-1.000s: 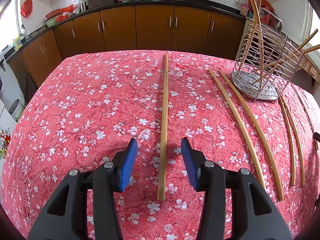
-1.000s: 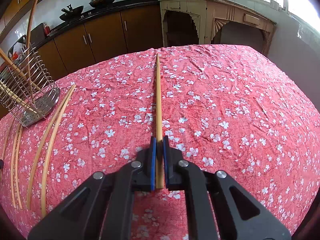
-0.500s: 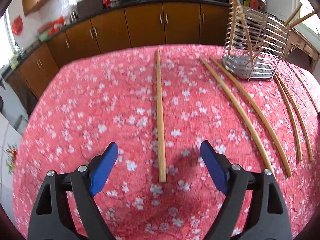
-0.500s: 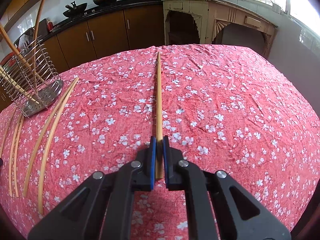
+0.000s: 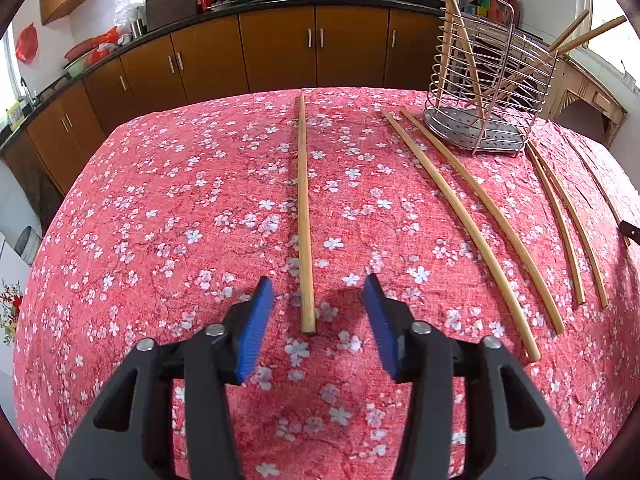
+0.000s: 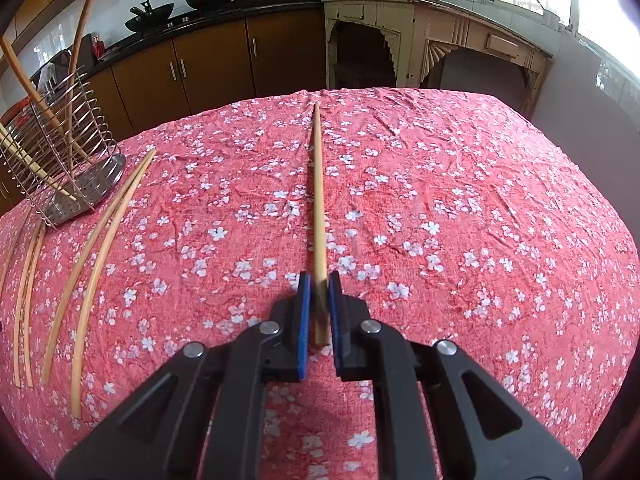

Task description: Organize utensils

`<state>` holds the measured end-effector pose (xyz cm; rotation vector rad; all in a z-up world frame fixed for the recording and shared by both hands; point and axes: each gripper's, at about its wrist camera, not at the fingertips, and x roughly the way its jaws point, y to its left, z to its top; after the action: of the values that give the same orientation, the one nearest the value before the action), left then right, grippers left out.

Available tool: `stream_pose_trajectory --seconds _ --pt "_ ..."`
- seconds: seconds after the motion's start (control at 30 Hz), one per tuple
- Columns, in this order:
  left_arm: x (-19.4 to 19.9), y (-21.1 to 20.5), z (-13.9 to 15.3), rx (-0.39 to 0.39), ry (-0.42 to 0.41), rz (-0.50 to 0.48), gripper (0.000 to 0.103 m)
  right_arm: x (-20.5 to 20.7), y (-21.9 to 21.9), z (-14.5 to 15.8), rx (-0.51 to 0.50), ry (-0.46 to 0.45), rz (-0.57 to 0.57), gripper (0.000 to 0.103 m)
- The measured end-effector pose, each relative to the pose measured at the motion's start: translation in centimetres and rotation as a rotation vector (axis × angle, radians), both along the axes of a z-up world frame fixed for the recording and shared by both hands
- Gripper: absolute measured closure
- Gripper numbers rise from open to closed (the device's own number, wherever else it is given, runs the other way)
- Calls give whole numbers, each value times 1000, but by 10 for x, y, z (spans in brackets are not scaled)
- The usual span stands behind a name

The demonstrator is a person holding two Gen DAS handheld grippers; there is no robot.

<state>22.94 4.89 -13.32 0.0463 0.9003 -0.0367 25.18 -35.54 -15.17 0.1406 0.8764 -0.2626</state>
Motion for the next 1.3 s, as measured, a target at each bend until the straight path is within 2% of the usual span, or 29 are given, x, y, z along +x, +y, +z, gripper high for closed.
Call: stream_pose_trajectory --seconds 0.1,0.23,0.27,0.43,0.57,0.8,0.97,1.3 --pt "-2 -6 1 6 -3 -6 68 -3 2 0 -7 2 0 93" --pt "-9 -17 5 19 -6 1 94 -6 4 0 3 0 3 95" --pt "-7 -15 5 20 -6 2 95 -8 4 0 9 -2 3 95" --pt "-9 -6 9 -8 -3 15 96 -20 -4 3 31 -17 12 96" --pt "-16 7 27 -32 -69 26 96 -34 -6 15 14 -63 18 96" --pt "-35 15 73 -49 -229 33 96 -57 -6 60 -41 -194 36 96" --pt "-41 20 97 -74 -317 50 96 -61 -9 83 -24 -260 39 96" --pt "-44 25 119 -101 -398 69 96 -66 -13 112 -1 -369 25 96"
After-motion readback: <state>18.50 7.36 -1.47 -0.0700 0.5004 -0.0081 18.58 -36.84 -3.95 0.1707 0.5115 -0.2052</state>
